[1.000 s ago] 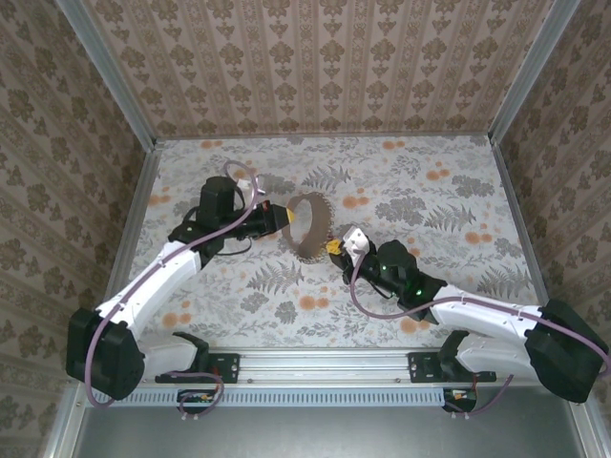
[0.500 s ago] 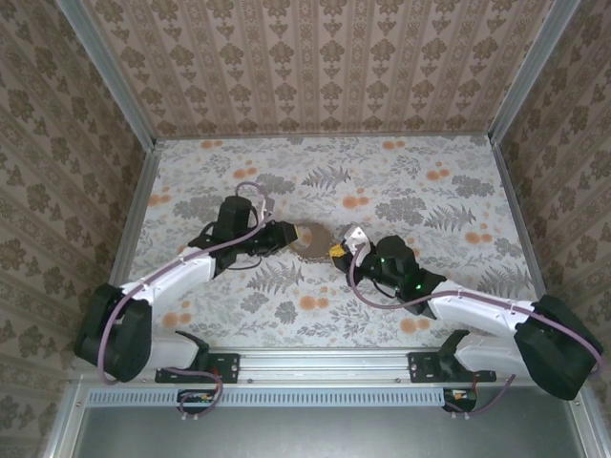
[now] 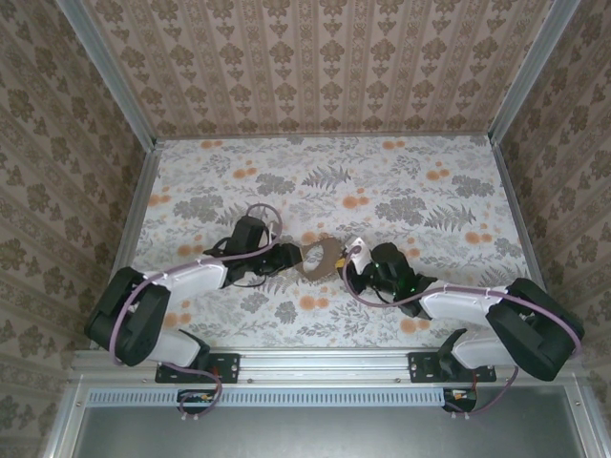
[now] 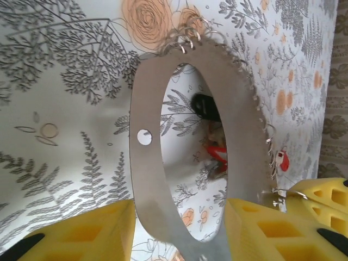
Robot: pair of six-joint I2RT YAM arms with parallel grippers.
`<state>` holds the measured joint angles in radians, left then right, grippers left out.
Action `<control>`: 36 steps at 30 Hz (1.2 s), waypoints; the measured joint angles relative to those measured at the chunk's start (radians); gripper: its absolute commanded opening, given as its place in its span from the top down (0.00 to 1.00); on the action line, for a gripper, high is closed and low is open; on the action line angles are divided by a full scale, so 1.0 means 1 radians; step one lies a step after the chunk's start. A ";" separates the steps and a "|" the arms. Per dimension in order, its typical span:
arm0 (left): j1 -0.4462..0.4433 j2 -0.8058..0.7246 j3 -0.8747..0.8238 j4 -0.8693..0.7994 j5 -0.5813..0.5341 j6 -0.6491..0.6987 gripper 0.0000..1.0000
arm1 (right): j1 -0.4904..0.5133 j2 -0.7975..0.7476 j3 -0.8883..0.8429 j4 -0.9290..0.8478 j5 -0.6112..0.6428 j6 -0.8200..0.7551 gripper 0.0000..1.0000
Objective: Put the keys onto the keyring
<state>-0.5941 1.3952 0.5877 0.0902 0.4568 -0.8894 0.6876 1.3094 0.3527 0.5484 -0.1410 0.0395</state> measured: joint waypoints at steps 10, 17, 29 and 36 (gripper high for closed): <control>-0.006 -0.206 0.004 -0.112 -0.133 0.158 0.55 | -0.085 0.031 -0.047 0.267 -0.079 0.118 1.00; -0.008 -0.148 0.076 -0.091 -0.091 0.253 0.55 | -0.094 0.078 -0.060 0.433 -0.108 0.183 1.00; -0.018 0.143 0.291 -0.052 0.035 0.373 0.61 | -0.075 0.056 -0.050 0.349 -0.068 0.120 1.00; -0.075 0.295 0.333 -0.058 0.165 0.378 0.71 | -0.074 0.034 0.069 0.069 -0.051 0.115 1.00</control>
<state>-0.6689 1.6901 0.9203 0.0319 0.6220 -0.5110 0.6132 1.3434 0.4213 0.6178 -0.1921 0.1547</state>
